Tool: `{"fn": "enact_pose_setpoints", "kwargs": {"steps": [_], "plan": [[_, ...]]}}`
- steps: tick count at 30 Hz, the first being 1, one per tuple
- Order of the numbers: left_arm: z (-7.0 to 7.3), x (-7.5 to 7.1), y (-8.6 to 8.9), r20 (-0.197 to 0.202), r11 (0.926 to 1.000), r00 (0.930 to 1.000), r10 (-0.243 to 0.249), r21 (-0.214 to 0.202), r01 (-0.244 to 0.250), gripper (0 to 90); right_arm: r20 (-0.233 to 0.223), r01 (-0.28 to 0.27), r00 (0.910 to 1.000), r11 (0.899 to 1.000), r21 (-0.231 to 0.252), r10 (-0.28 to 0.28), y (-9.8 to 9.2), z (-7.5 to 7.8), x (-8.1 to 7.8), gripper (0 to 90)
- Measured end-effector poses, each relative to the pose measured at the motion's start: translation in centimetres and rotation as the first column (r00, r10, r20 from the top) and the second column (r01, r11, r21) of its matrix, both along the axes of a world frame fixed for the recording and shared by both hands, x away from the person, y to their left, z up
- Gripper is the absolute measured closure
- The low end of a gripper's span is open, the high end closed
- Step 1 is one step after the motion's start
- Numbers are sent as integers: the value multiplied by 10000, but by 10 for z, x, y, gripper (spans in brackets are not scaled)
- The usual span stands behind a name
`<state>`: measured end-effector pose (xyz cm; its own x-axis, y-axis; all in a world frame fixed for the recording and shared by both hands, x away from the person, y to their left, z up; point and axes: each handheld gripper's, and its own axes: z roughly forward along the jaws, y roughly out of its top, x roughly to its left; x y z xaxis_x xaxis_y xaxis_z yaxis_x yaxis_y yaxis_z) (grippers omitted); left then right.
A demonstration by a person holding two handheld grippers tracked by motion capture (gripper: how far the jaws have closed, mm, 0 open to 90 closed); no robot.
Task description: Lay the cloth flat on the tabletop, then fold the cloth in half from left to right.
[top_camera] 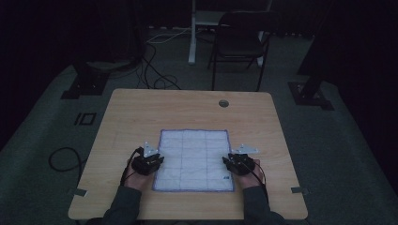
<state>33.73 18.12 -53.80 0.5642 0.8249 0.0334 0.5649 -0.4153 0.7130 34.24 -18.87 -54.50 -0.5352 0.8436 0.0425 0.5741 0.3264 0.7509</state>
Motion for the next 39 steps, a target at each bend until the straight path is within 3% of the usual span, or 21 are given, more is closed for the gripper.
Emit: {"fn": "enact_pose_setpoints", "kwargs": {"steps": [13,20,27,39], "plan": [[-1,2,4,39,9996,9996,271,-124,-270,709,-68,-50,10000,9999,150,51,1,0,1,639],[-1,3,9,22,9980,9983,580,-249,-580,647,-112,-131,9998,9996,249,134,2,0,2,627],[3,3,20,185,9885,9927,1195,-958,-1173,596,-109,-169,9998,9995,248,172,2,0,2,618],[0,7,21,-333,9779,9845,1725,-1142,-1752,512,-97,-216,9997,9995,242,219,2,-1,2,606]]}}
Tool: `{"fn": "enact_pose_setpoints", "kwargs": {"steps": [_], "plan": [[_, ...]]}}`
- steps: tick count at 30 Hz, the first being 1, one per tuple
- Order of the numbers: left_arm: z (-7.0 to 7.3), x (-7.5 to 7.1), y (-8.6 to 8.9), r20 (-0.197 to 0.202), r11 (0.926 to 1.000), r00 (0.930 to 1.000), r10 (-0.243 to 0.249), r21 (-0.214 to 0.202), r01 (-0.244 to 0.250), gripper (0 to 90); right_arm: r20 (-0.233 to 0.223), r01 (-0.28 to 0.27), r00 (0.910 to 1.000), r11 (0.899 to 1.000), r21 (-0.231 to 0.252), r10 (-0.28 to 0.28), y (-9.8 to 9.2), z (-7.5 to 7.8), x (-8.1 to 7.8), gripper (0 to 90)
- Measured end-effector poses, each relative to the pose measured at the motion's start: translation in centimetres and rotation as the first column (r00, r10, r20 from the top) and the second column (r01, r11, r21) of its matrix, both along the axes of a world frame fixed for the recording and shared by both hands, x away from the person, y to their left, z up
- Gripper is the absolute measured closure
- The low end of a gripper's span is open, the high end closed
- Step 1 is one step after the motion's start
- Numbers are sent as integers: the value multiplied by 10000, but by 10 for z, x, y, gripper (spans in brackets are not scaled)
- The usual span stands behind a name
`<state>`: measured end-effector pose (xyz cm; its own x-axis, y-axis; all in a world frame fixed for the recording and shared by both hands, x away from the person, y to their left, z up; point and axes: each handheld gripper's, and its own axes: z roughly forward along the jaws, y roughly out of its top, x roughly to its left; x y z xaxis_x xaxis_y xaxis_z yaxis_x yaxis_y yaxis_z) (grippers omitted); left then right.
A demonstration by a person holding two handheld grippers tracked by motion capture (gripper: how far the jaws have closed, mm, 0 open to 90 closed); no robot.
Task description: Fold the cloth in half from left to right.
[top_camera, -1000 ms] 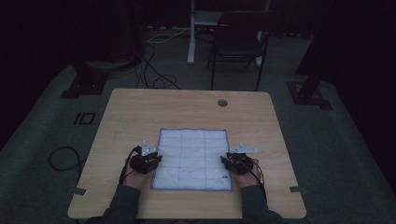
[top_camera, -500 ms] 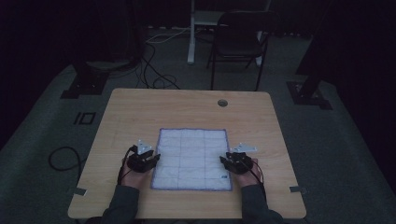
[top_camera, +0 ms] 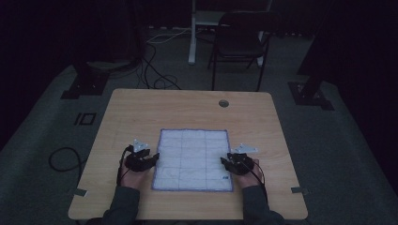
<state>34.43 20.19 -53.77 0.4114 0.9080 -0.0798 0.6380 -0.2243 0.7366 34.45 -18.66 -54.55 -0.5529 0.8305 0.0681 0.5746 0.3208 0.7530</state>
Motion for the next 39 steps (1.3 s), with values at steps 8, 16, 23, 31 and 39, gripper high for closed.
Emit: {"fn": "enact_pose_setpoints", "kwargs": {"steps": [8,16,23,31,39], "plan": [[-3,0,-5,-76,9996,9999,-97,282,99,478,0,-42,10000,10000,-8,42,0,0,0,601],[-4,-2,-17,47,9982,9989,-473,362,471,469,1,-55,10000,10000,-19,55,0,0,-1,597],[-4,-5,-26,122,9980,9988,-480,406,475,565,-13,-92,10000,10000,-30,92,1,0,-1,586],[-4,-7,-25,-111,9987,9987,-501,45,502,821,-131,-189,9997,9998,79,190,1,1,-2,584],[-1,-11,-15,-382,9996,9989,-281,70,284,864,174,-332,9993,9994,75,330,2,5,-7,645]]}}
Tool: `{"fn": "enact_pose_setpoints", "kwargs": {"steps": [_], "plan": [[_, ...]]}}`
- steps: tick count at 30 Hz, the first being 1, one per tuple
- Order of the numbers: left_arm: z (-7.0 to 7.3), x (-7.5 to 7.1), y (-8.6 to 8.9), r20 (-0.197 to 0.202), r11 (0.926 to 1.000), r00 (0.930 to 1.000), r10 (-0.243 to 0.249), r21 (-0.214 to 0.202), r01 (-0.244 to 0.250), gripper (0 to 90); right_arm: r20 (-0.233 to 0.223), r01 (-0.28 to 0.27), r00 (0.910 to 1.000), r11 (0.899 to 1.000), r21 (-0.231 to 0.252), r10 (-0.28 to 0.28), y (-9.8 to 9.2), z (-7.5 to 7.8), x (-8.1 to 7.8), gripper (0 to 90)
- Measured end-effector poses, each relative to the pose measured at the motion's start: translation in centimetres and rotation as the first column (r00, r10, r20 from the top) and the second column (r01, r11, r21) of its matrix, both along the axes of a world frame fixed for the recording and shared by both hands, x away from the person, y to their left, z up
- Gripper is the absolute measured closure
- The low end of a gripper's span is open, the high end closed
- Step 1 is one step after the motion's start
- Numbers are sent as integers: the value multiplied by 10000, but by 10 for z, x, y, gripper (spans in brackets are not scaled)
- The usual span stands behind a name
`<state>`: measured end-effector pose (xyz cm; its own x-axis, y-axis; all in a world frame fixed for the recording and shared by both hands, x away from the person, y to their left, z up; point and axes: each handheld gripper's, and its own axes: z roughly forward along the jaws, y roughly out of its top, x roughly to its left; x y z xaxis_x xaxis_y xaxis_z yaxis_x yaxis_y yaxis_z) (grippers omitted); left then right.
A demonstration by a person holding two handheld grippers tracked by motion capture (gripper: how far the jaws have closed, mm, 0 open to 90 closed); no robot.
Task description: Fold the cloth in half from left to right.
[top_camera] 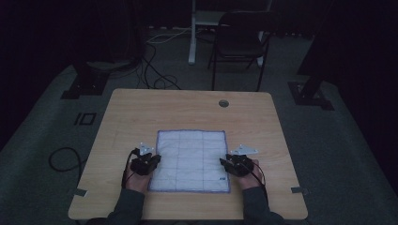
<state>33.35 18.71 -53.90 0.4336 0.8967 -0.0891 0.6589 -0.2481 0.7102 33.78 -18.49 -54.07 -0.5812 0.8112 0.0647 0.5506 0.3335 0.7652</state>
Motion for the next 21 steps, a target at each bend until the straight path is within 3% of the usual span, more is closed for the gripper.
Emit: {"fn": "enact_pose_setpoints", "kwargs": {"steps": [4,6,9,16,21], "plan": [[1,-1,6,-86,9999,9999,130,35,-130,869,101,6,9999,10000,11,-6,-2,1,-2,799],[2,0,5,-76,9999,9999,86,137,-85,874,77,-53,10000,10000,-59,54,0,0,-2,830],[3,0,5,-36,9999,10000,58,152,-58,877,16,-110,9999,9998,-149,110,1,-1,-1,847],[15,0,7,299,9980,9994,-145,-614,163,877,-204,-60,9998,9997,-240,55,2,-4,1,851],[27,-3,3,680,9944,9966,-469,-915,530,877,-249,-39,9997,9998,-183,34,2,-4,1,847]]}}
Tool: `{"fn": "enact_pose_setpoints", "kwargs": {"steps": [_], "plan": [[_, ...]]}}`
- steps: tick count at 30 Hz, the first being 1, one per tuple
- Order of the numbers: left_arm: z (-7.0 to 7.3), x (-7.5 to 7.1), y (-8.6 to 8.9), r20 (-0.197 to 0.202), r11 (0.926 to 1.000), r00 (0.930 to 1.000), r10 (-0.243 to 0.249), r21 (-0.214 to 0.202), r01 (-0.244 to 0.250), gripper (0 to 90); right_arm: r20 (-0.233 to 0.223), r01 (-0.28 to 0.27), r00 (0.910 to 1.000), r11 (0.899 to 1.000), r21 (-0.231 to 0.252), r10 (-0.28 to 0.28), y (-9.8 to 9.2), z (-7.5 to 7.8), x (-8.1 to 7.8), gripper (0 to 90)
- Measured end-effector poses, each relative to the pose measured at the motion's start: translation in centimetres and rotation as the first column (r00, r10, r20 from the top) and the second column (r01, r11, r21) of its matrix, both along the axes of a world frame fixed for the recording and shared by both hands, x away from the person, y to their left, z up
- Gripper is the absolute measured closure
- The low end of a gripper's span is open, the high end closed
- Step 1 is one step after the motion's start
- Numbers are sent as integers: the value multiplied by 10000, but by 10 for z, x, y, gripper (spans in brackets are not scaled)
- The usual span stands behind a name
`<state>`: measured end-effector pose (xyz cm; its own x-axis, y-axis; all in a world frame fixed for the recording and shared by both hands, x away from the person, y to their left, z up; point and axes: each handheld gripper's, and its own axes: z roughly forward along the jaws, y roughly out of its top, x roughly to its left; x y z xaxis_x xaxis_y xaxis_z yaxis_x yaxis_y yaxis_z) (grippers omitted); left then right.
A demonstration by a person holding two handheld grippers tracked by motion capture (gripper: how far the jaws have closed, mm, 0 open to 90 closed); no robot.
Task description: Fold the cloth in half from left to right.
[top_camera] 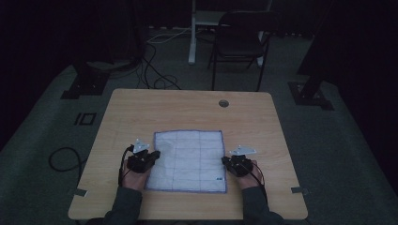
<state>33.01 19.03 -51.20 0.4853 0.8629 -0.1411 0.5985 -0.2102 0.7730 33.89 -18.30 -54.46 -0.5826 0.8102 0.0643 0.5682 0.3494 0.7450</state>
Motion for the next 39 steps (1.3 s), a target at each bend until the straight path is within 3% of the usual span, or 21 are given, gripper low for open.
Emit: {"fn": "enact_pose_setpoints", "kwargs": {"steps": [19,30,39], "plan": [[38,1,-25,773,9940,9915,-1048,-222,1068,877,-61,-93,9999,9999,117,94,-1,0,1,820],[52,7,-49,989,9866,9821,-1605,-140,1627,877,-89,-114,9999,9998,164,115,-2,0,1,814],[57,9,-70,1044,9762,9711,-2147,-71,2166,877,-102,-121,9999,9998,178,123,-2,0,1,813]]}}
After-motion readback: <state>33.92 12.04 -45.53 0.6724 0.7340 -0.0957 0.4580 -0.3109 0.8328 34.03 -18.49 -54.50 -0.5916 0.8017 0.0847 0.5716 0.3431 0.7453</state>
